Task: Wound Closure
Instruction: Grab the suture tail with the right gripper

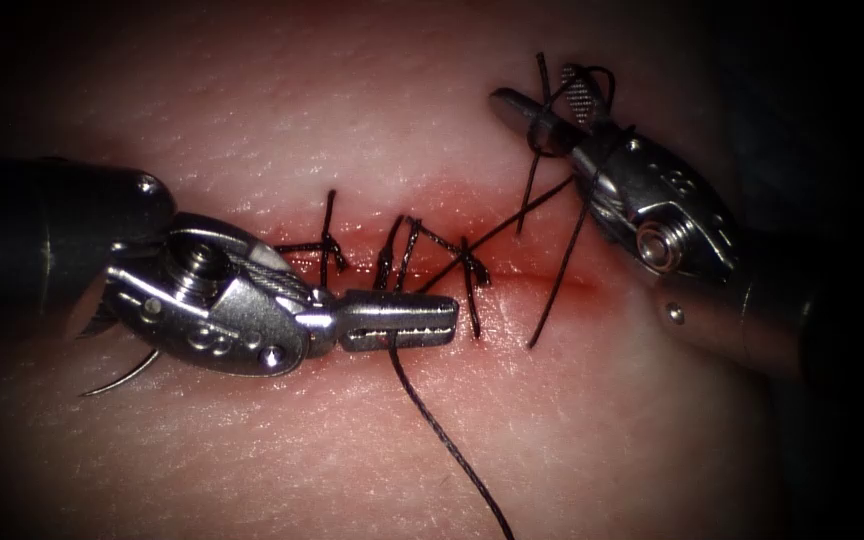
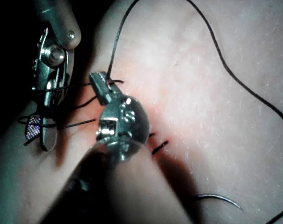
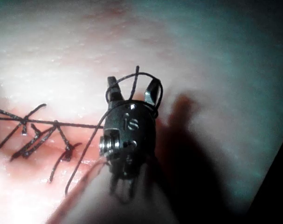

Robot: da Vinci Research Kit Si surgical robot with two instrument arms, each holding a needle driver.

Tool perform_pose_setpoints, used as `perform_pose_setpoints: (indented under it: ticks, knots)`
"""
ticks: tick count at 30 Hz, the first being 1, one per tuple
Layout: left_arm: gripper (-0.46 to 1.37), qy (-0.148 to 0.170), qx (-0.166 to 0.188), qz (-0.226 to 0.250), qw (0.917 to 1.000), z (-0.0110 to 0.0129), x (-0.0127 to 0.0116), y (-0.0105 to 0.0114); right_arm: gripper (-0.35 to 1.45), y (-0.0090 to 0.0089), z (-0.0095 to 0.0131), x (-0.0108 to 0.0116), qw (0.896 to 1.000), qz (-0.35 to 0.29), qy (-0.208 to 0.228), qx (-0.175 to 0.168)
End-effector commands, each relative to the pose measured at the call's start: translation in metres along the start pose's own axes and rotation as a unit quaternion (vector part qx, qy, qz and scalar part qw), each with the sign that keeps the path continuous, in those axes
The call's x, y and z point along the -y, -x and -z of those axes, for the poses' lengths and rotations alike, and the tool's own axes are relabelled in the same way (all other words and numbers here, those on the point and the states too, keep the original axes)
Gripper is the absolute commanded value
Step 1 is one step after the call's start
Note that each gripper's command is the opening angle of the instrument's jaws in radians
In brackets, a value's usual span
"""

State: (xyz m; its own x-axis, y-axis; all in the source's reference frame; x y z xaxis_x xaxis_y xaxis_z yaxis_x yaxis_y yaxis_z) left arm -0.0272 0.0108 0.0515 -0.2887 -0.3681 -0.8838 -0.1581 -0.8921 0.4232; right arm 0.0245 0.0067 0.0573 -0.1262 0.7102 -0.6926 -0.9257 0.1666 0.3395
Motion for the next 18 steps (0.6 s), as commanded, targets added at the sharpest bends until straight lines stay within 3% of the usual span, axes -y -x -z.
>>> perform_pose_setpoints:
  ticks: [1,8,11,14,15,18]
  knots:
    - [-0.35,0.004,0.000,0.000,1.0000,0.0000,0.0000,0.0000,0.97,0.0000,0.0000,0.0000,1.000,0.000,0.000,0.000]
    - [-0.35,0.004,0.000,0.000,1.0000,0.0000,0.0000,0.0000,0.95,0.0004,-0.0002,0.0000,1.000,0.001,-0.006,0.003]
    - [-0.35,0.003,0.001,0.000,1.0000,0.0000,0.0000,0.0000,0.86,0.0006,-0.0003,0.0001,1.000,0.001,-0.007,0.008]
    - [-0.35,0.003,0.001,0.000,1.0000,0.0000,0.0000,0.0000,0.51,0.0009,-0.0002,0.0001,1.000,0.002,-0.007,0.016]
    - [-0.35,0.003,0.001,0.000,1.0000,0.0000,0.0000,0.0000,0.31,0.0010,-0.0002,0.0002,1.000,0.002,-0.007,0.018]
    - [-0.35,0.003,0.001,0.000,1.0000,0.0000,0.0000,0.0000,0.07,0.0009,-0.0001,0.0002,1.000,0.002,-0.007,0.019]
